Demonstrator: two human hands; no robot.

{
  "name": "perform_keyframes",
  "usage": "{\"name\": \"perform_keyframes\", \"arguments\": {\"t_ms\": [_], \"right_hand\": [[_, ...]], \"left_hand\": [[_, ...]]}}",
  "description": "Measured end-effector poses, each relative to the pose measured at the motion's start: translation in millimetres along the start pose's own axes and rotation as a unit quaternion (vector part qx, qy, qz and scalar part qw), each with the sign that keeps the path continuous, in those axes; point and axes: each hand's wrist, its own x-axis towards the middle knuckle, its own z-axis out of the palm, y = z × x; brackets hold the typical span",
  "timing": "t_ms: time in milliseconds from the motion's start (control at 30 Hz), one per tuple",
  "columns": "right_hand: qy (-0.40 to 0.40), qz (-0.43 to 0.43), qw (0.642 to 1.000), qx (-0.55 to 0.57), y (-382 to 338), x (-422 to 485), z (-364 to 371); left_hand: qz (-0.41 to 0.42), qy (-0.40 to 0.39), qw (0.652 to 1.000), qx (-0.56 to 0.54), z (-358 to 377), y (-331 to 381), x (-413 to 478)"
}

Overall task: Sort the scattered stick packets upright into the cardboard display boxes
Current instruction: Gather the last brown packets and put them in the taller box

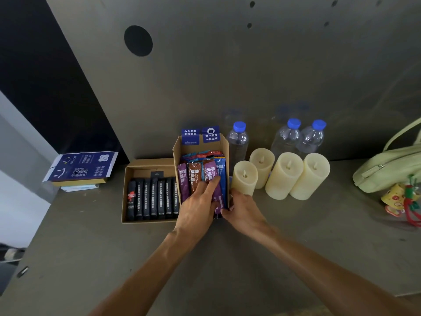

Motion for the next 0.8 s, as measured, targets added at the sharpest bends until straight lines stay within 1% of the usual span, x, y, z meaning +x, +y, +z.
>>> {"name": "perform_keyframes", "arguments": {"t_ms": [67, 167, 267, 367, 467, 567, 700, 800], "right_hand": [[0.014, -0.003, 1.000, -0.003, 0, -1, 2], [0.021, -0.003, 1.000, 0.002, 1, -1, 5], [0.010, 0.027, 1.000, -0.002, 1, 0, 7], [-0.003, 0.056, 0.998, -0.008, 3, 2, 9], [-0.010, 0.075, 0.997, -0.003, 6, 1, 12], [-0.009, 0.075, 0.997, -0.011, 6, -1, 11], [-0.025, 0.087, 0.996, -0.021, 11, -3, 8], [-0.040, 0.085, 0.996, -0.007, 14, -5, 4]], "left_hand": [[0.005, -0.005, 1.000, 0.024, 0, 0, 1], [0.035, 0.001, 0.998, 0.058, 1, -3, 3], [0.061, 0.000, 0.993, 0.098, 2, -5, 6], [0.070, -0.010, 0.988, 0.136, 1, -3, 7], [0.070, -0.016, 0.987, 0.146, -1, -2, 7], [0.067, -0.016, 0.987, 0.143, -1, -2, 7], [0.069, -0.003, 0.989, 0.131, 1, -5, 5], [0.081, 0.011, 0.988, 0.129, 1, -7, 3]]}}
